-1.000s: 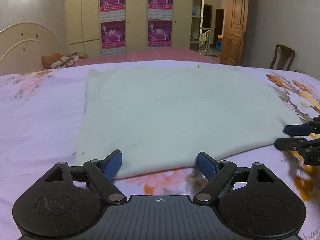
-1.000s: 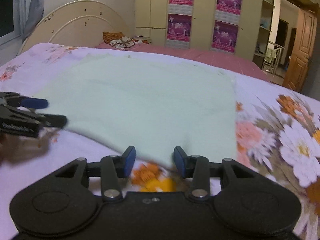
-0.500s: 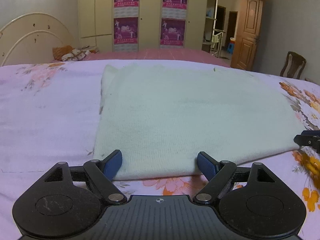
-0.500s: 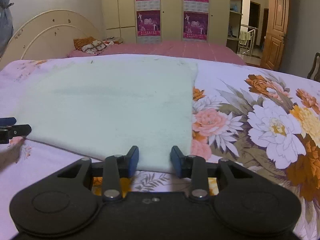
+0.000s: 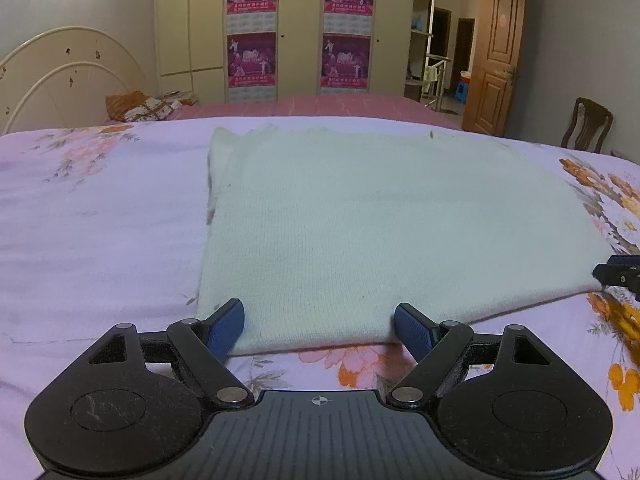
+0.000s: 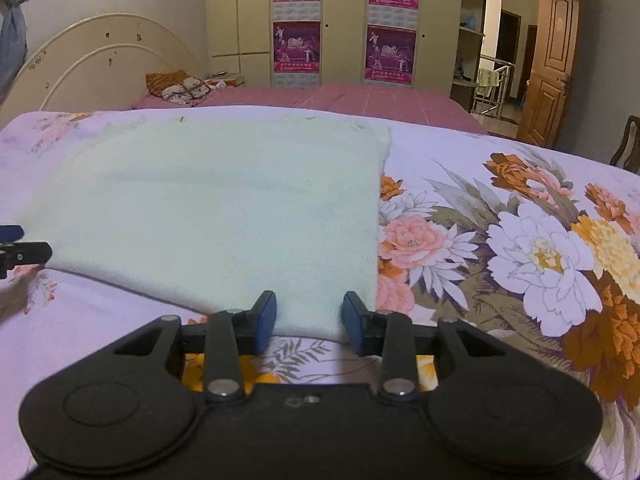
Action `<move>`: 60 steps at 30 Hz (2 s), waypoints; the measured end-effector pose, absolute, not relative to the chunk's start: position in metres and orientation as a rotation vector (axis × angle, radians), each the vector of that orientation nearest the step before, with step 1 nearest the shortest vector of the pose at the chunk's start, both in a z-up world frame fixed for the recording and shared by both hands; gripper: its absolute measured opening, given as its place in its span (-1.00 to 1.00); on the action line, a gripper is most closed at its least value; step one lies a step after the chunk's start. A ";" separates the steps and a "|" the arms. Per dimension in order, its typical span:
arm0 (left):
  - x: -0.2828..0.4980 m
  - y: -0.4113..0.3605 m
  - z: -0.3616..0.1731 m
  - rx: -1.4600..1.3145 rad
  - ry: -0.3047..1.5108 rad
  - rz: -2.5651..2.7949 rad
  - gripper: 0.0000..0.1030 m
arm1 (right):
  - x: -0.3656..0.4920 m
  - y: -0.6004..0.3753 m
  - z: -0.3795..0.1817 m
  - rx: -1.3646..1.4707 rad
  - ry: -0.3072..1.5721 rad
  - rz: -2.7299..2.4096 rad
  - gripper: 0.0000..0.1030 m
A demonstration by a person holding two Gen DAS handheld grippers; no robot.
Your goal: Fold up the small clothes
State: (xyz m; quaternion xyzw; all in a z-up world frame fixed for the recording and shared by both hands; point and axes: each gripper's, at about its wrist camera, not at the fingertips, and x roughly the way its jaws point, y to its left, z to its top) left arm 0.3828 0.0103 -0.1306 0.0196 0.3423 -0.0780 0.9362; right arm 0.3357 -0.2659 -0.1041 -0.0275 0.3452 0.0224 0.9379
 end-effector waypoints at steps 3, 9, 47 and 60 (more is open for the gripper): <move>0.383 0.010 -0.131 0.044 0.701 -0.161 0.59 | 0.336 -0.266 -0.104 -0.059 0.707 0.043 -0.31; 0.386 0.010 -0.131 0.063 0.710 -0.169 0.63 | 0.340 -0.262 -0.104 -0.084 0.715 0.050 -0.28; 0.432 0.060 -0.172 -0.891 0.531 -0.060 -0.34 | 0.430 -0.206 -0.088 0.214 0.649 0.237 -0.84; 0.447 0.059 -0.179 -0.878 0.552 -0.042 -0.84 | 0.447 -0.173 -0.103 0.012 0.660 0.232 -0.93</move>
